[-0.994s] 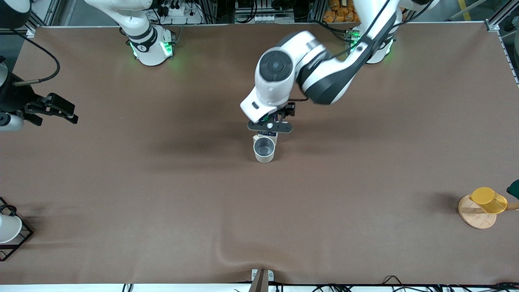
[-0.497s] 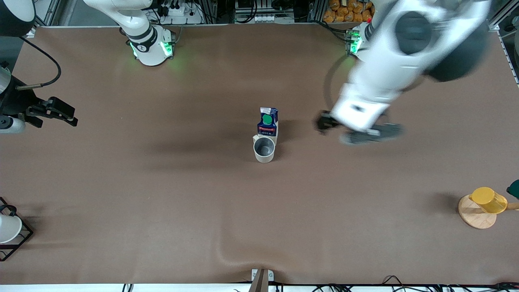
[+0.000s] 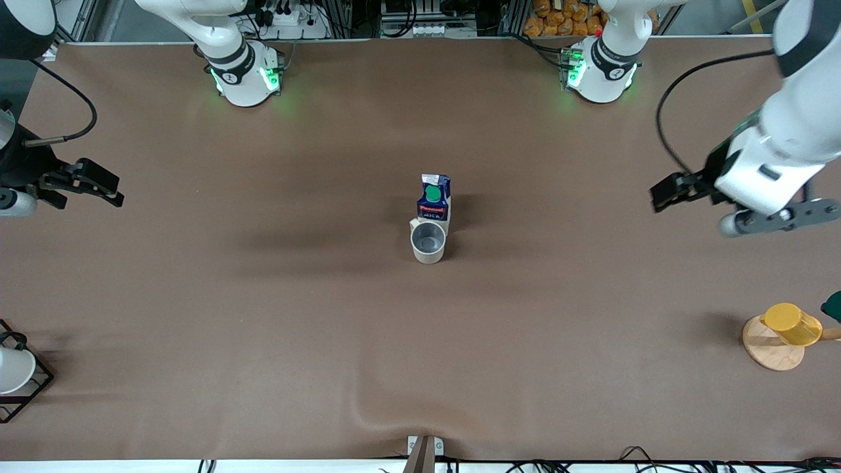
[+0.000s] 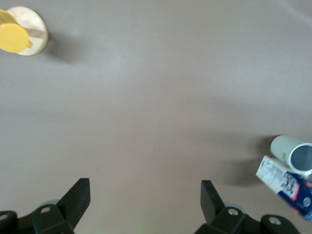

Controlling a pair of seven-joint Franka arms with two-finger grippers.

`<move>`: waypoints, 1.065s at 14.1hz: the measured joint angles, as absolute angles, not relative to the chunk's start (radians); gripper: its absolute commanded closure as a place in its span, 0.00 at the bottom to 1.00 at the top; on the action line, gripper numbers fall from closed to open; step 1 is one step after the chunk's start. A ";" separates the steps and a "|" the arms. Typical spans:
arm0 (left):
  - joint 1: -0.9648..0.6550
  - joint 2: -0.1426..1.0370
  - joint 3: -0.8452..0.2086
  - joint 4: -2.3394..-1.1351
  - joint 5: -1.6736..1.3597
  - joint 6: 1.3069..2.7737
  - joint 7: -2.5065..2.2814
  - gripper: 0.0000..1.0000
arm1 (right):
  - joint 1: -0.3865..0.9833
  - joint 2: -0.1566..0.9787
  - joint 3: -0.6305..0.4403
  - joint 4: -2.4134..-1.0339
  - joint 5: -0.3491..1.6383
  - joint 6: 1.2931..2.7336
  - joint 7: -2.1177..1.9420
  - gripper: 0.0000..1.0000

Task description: Place milk next to cup

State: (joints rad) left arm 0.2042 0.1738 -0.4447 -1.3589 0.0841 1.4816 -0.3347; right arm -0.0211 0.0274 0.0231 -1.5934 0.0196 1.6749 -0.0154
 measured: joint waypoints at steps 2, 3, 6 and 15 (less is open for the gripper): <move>0.200 0.125 -0.420 -1.360 0.084 1.440 -0.281 0.00 | -0.021 0.027 0.023 -1.593 0.020 1.677 -0.015 0.00; 0.183 0.103 -0.387 -1.363 0.084 1.424 -0.257 0.00 | -0.020 0.027 0.023 -1.593 0.020 1.678 -0.015 0.00; 0.149 0.059 -0.270 -1.372 0.060 1.380 -0.145 0.00 | -0.014 0.028 0.023 -1.594 0.020 1.678 -0.015 0.00; 0.067 -0.057 -0.098 -1.469 0.049 1.342 -0.112 0.00 | -0.009 0.029 0.023 -1.595 0.020 1.678 -0.015 0.00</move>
